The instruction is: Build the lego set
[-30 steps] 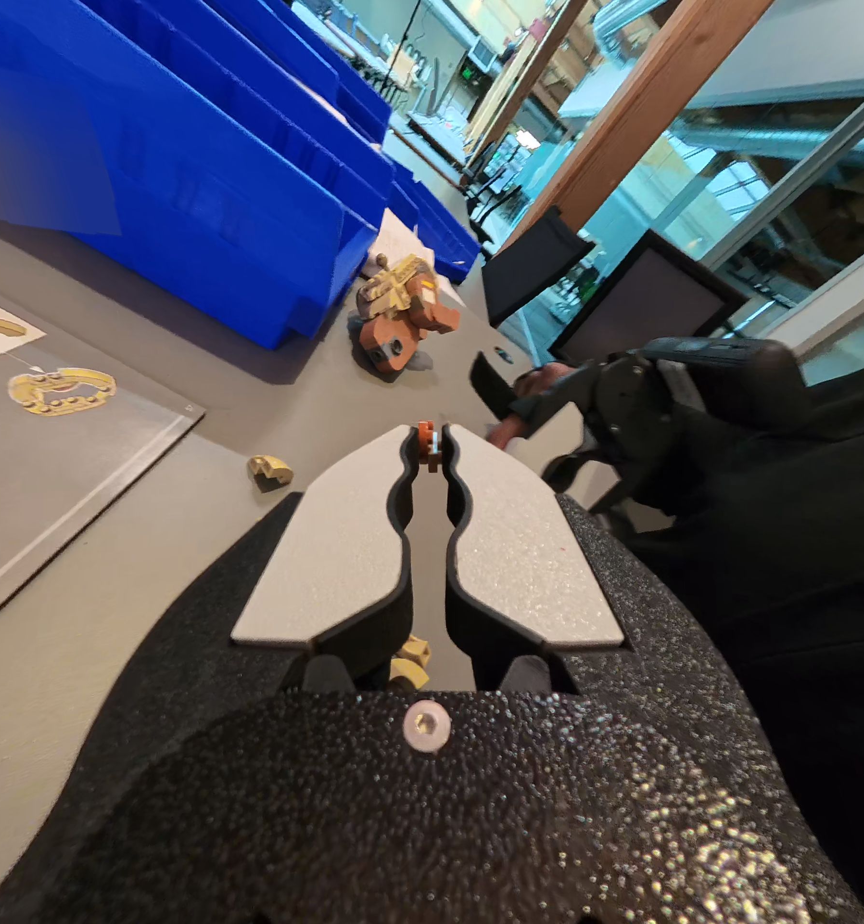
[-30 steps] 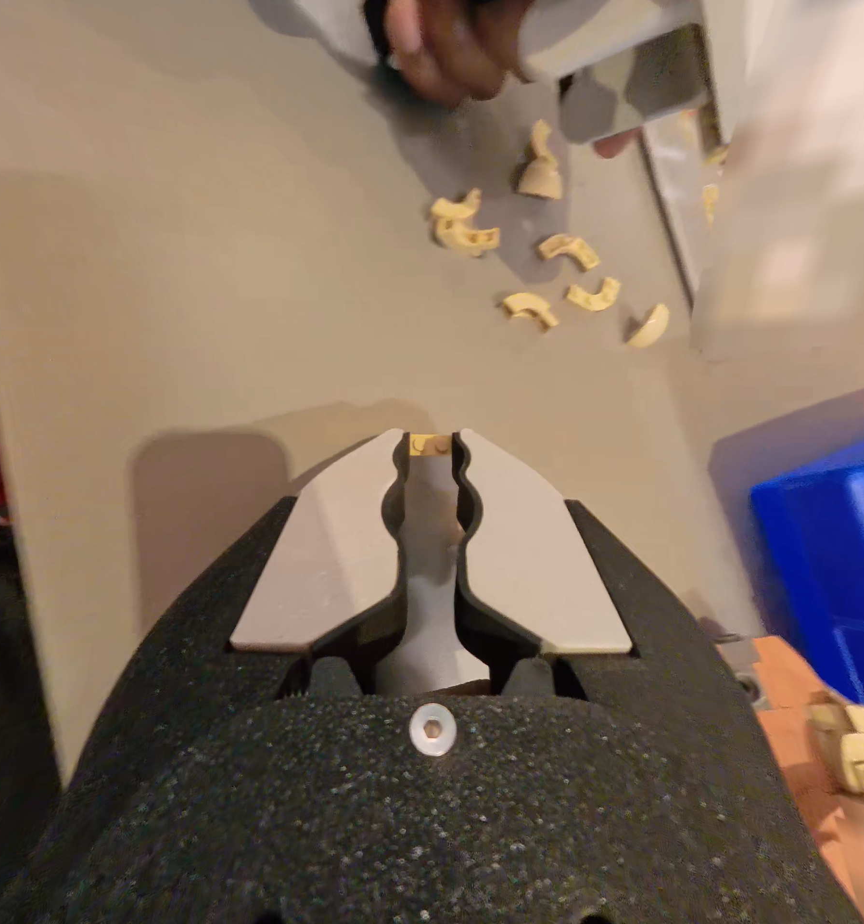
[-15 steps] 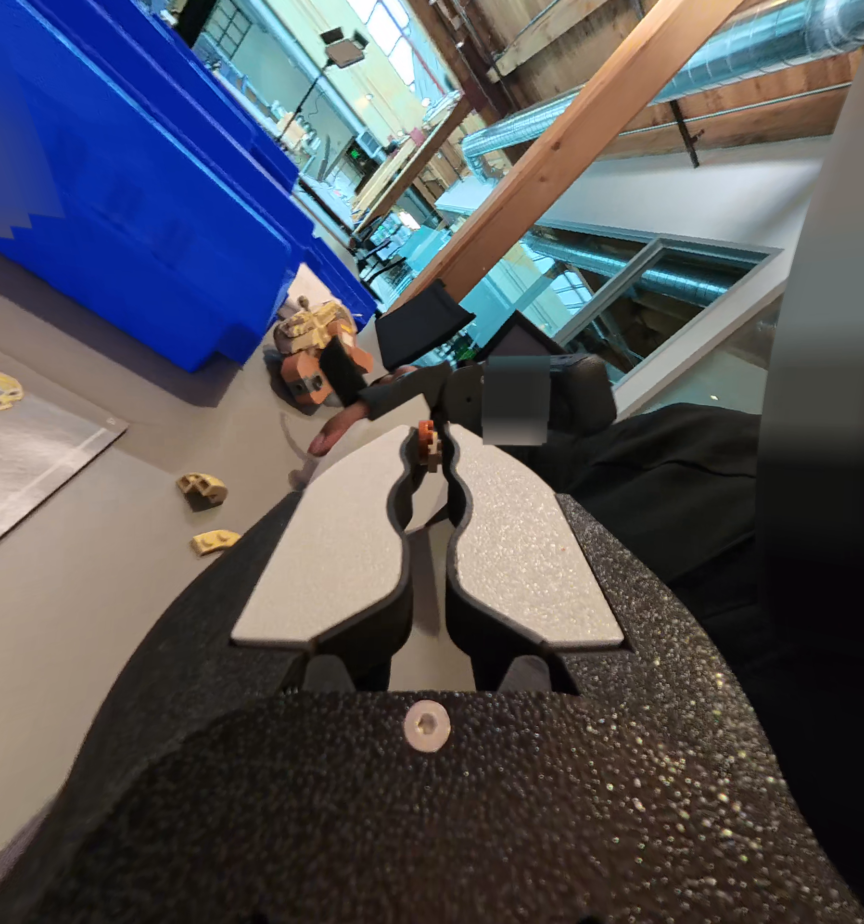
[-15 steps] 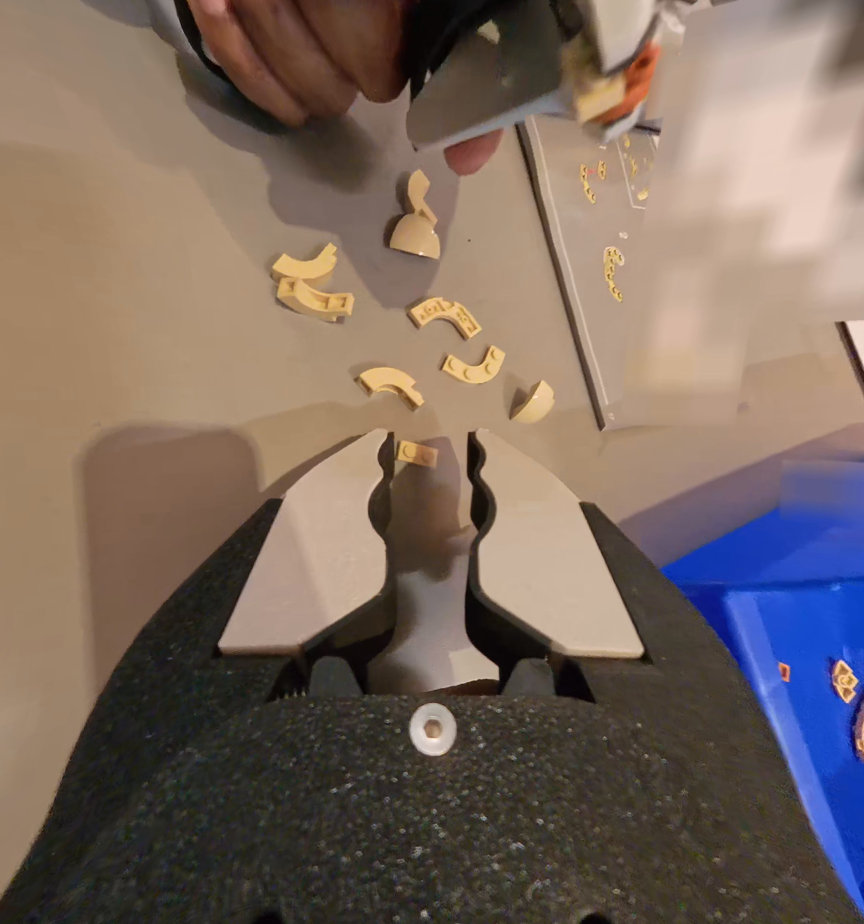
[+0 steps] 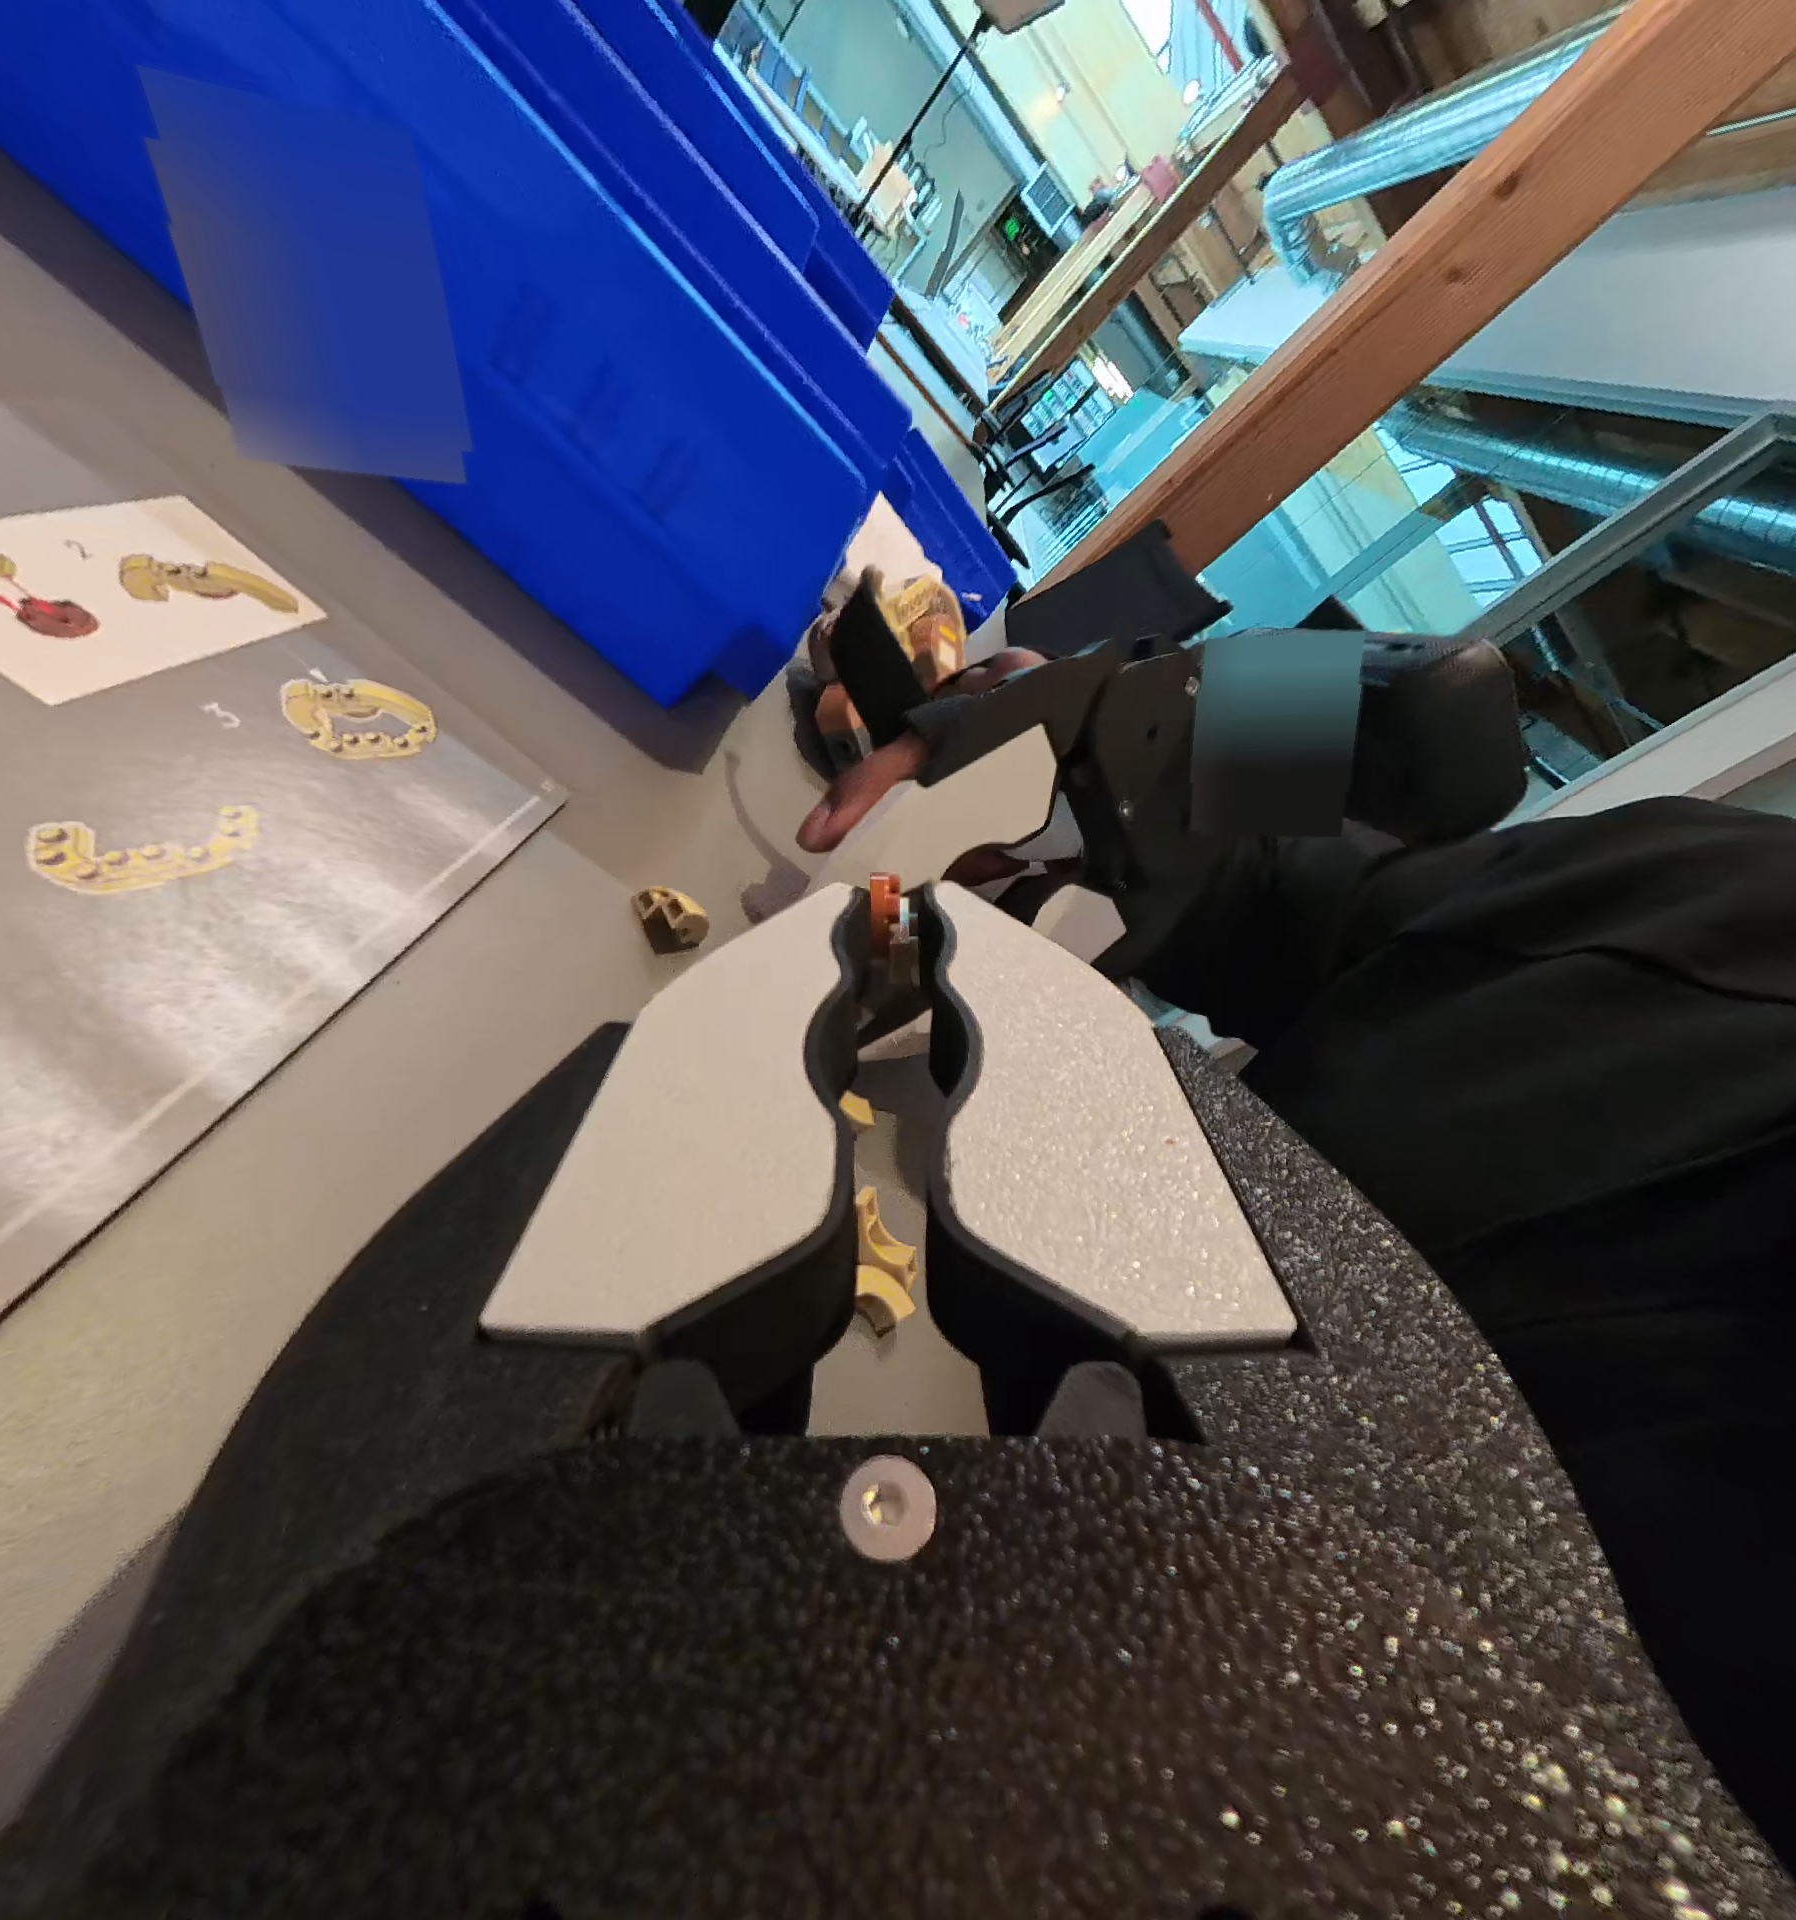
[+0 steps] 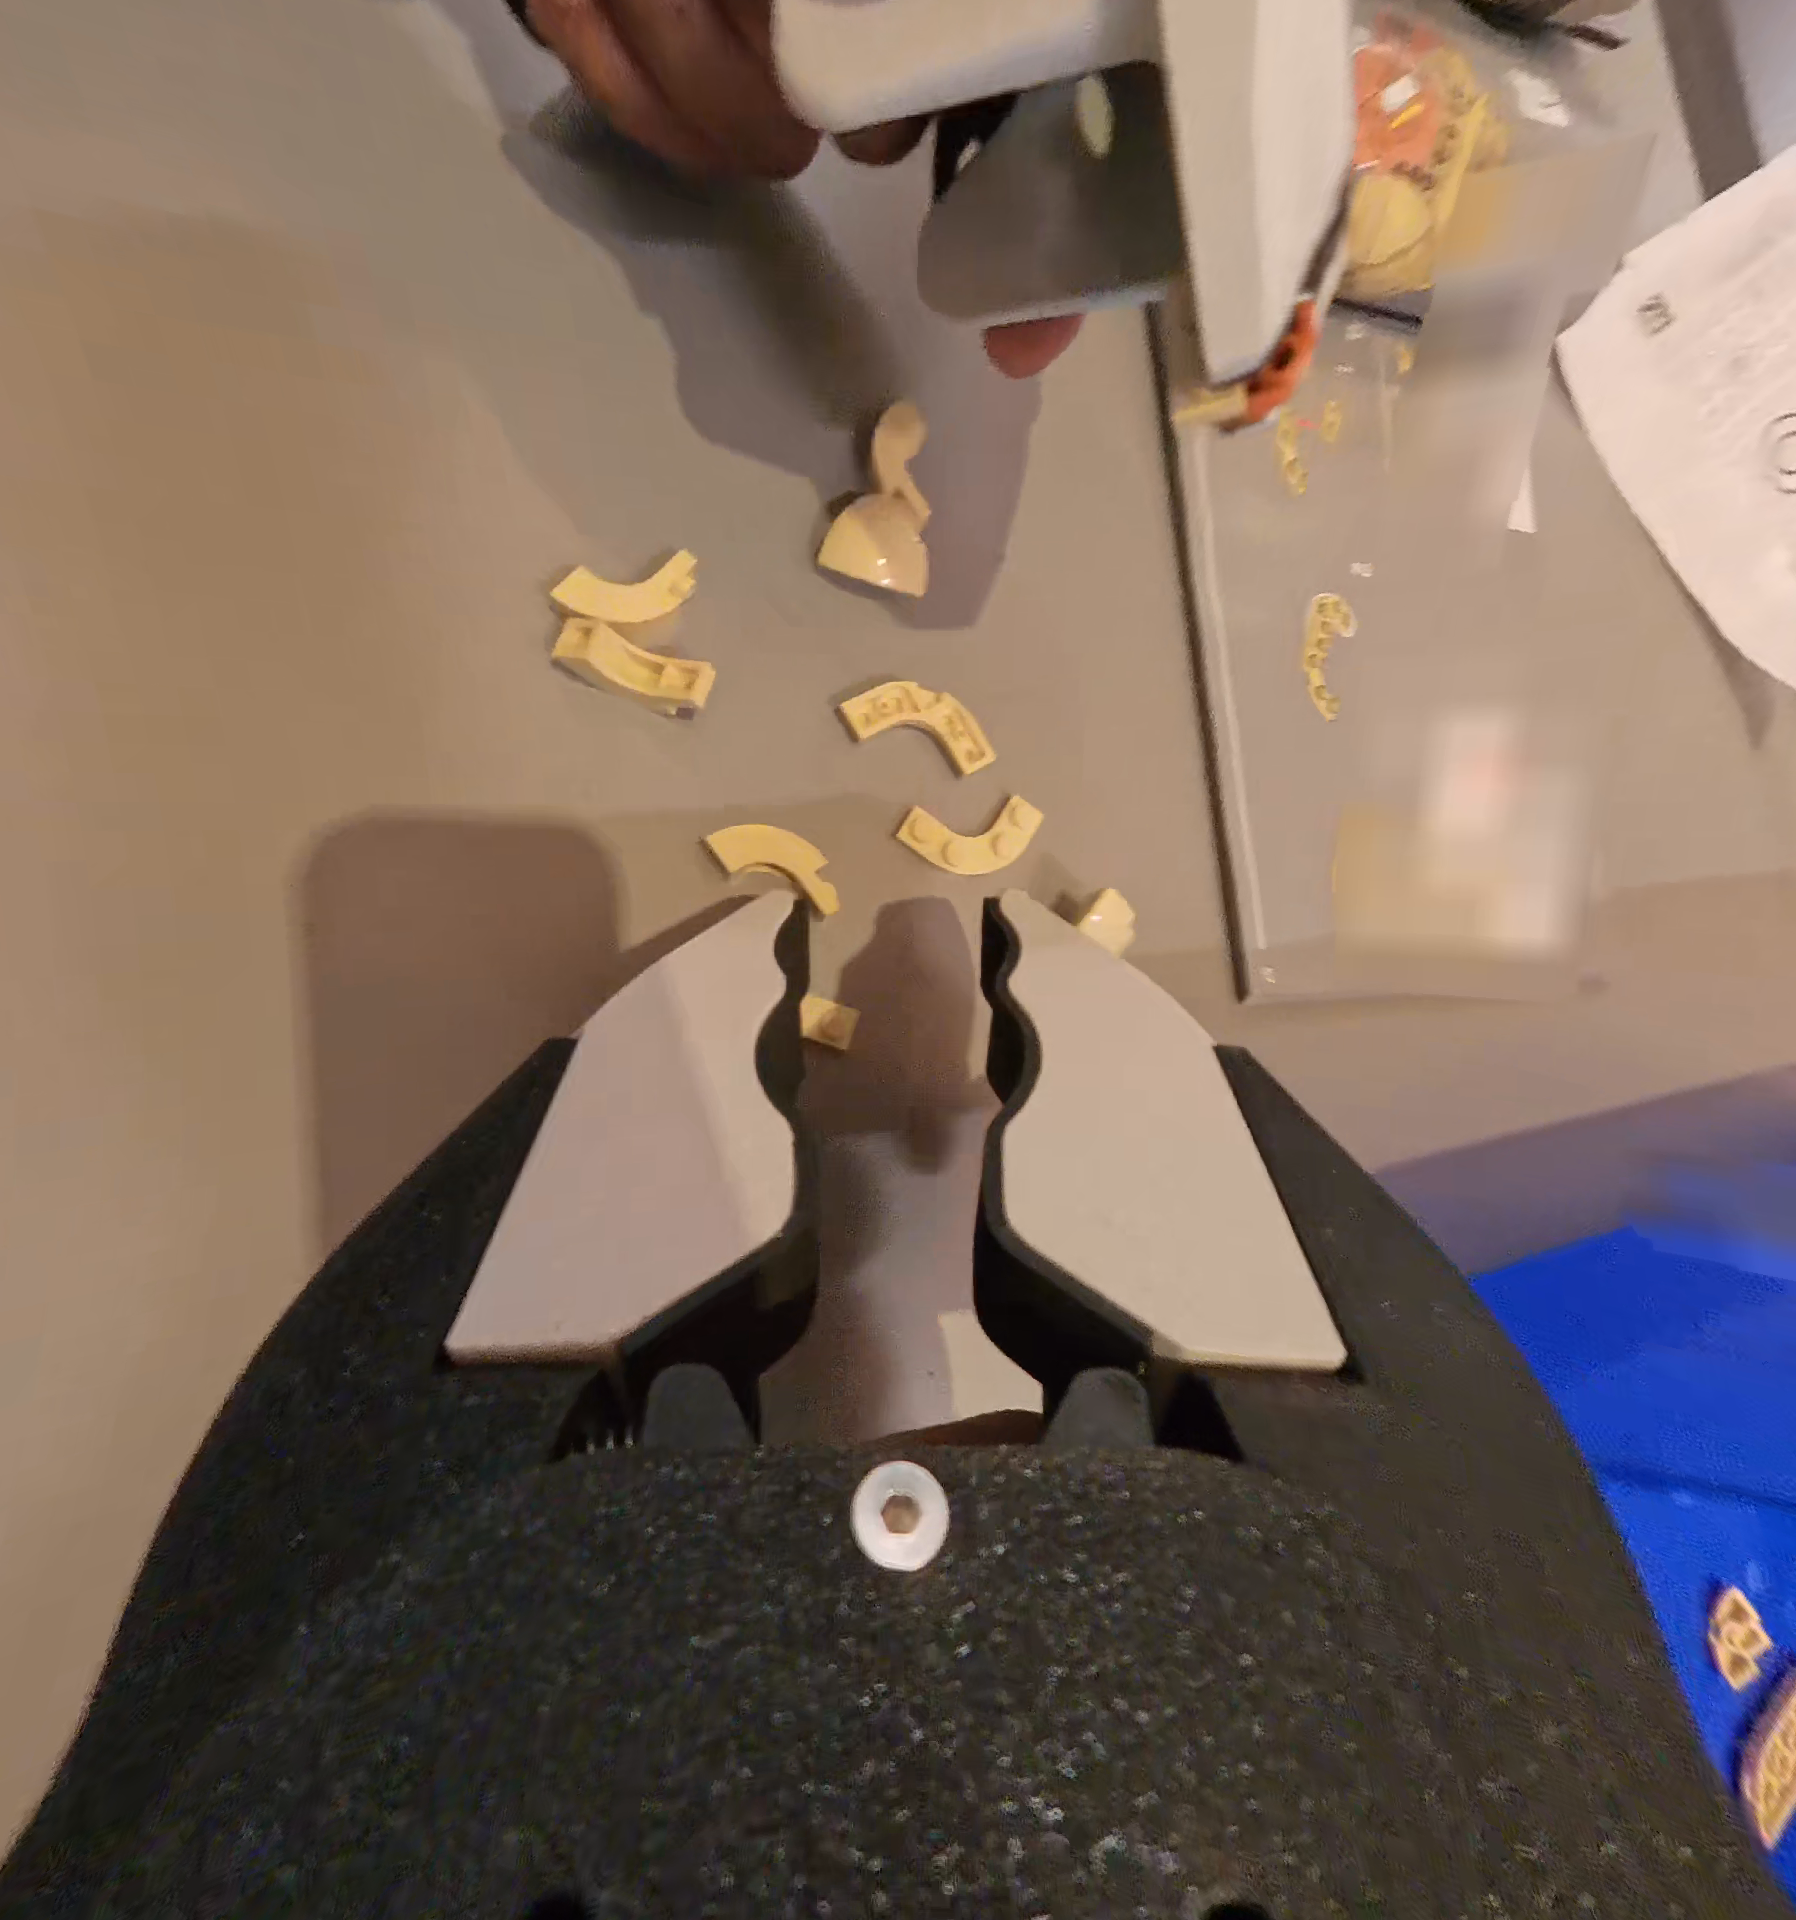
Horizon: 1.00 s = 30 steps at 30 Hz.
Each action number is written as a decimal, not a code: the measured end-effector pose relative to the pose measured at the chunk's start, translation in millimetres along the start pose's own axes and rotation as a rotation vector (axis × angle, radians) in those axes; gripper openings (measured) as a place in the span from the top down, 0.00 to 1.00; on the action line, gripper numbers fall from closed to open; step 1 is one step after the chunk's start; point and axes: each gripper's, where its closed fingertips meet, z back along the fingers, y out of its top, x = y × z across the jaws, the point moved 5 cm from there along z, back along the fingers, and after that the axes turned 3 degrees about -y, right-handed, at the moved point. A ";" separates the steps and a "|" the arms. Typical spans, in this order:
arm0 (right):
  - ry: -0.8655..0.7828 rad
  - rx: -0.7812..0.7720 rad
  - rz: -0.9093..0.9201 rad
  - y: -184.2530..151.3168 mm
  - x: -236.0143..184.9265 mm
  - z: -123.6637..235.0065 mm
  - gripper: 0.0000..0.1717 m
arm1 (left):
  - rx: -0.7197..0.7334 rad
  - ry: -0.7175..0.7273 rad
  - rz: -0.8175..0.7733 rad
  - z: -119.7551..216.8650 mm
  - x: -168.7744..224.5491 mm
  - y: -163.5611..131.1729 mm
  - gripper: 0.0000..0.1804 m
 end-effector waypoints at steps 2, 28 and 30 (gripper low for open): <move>0.003 -0.009 0.031 -1.7 -4.3 -3.7 0.82 | -0.019 0.004 0.011 -2.1 -0.4 -3.0 0.96; -0.062 0.103 -0.048 -3.5 -0.6 5.4 0.86 | -0.051 0.072 -0.001 14.6 -5.5 1.1 0.96; -0.061 0.092 -0.034 -5.5 -2.3 3.7 0.85 | -0.123 0.054 -0.019 14.8 -3.2 -6.1 0.96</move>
